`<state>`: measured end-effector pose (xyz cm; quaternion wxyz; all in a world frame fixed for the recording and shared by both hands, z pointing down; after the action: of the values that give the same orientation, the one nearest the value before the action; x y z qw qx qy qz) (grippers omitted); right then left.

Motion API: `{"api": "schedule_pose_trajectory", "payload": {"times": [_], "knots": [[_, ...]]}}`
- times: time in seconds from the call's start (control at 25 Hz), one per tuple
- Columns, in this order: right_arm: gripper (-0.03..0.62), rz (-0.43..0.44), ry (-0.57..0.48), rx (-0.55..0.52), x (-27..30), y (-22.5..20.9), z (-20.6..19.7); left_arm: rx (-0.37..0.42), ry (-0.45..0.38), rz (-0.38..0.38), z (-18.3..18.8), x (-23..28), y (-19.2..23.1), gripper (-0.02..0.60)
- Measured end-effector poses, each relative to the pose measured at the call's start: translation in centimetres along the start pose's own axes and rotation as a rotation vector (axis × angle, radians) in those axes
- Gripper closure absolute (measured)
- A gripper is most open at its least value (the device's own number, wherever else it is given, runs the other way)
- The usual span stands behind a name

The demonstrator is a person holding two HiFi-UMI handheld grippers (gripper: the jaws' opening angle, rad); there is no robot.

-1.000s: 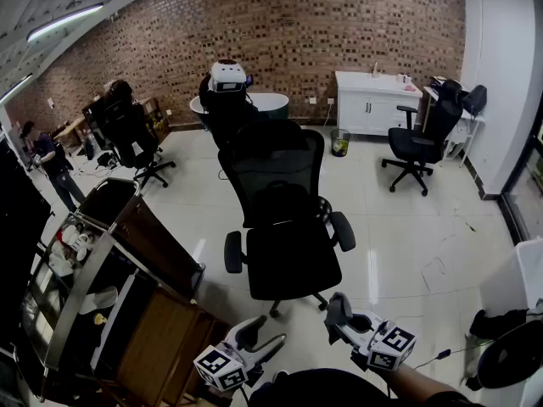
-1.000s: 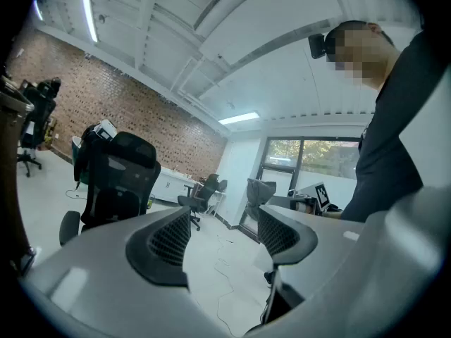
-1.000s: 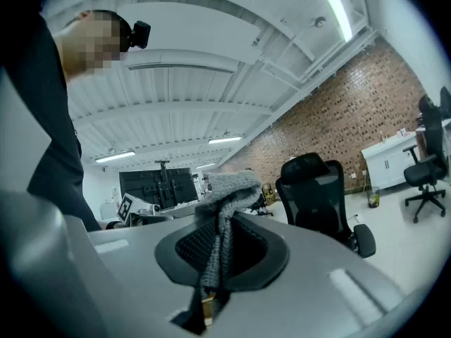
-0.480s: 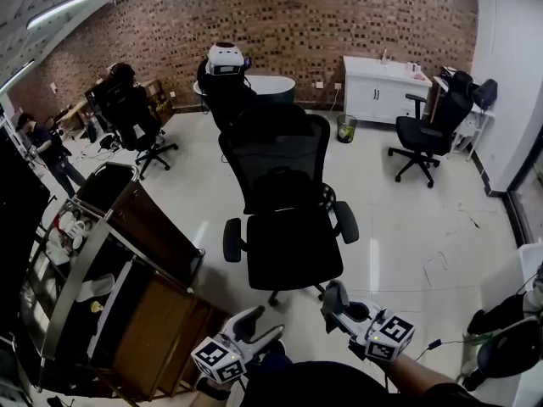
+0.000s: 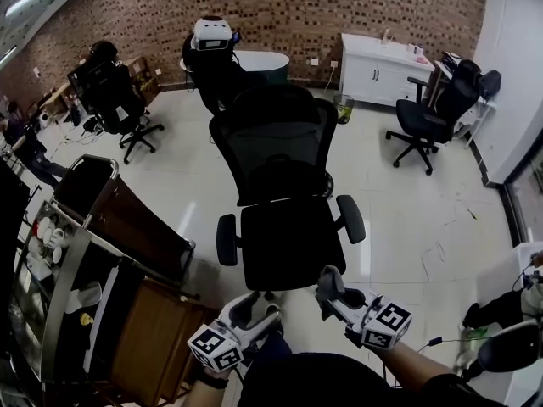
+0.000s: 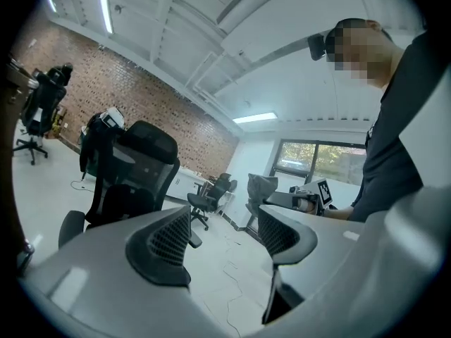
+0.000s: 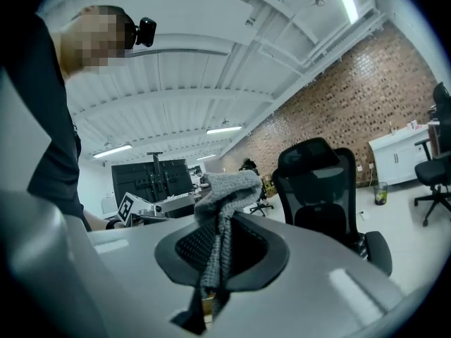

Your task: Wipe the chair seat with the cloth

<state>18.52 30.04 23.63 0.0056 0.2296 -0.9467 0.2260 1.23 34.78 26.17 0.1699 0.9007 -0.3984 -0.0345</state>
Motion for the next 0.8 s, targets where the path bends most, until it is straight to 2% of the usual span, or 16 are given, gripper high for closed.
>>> {"api": "schedule_pose_trajectory", "payload": {"times": [0.32,0.48,0.6,0.8], "knots": [[0.565,-0.034,0.075,0.066,13.1,-7.3,1.7,-0.049,0.049,-0.052,2.9,5.4,13.8,0.258],[0.565,-0.023,0.072,0.052,20.1,-9.8,3.3,-0.045,0.075,-0.083,4.3,7.1,19.8,0.257],[0.565,-0.018,0.064,0.05,24.6,-11.6,4.6,-0.047,0.096,-0.084,5.1,7.9,23.5,0.258],[0.565,0.005,0.096,0.041,28.9,-14.0,5.2,-0.067,0.093,-0.077,5.1,9.5,26.9,0.257]]}}
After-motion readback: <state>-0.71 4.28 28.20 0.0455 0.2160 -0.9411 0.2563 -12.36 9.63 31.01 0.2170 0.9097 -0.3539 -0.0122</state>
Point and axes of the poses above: the fingertips, and each gripper's own axes: x forward along the fingers, y to its left, z out of its top, the point moved 4 cm from there along -x, backward along the fingers, and after that the axes turned 7 degrees about x, right-handed, at the moved point
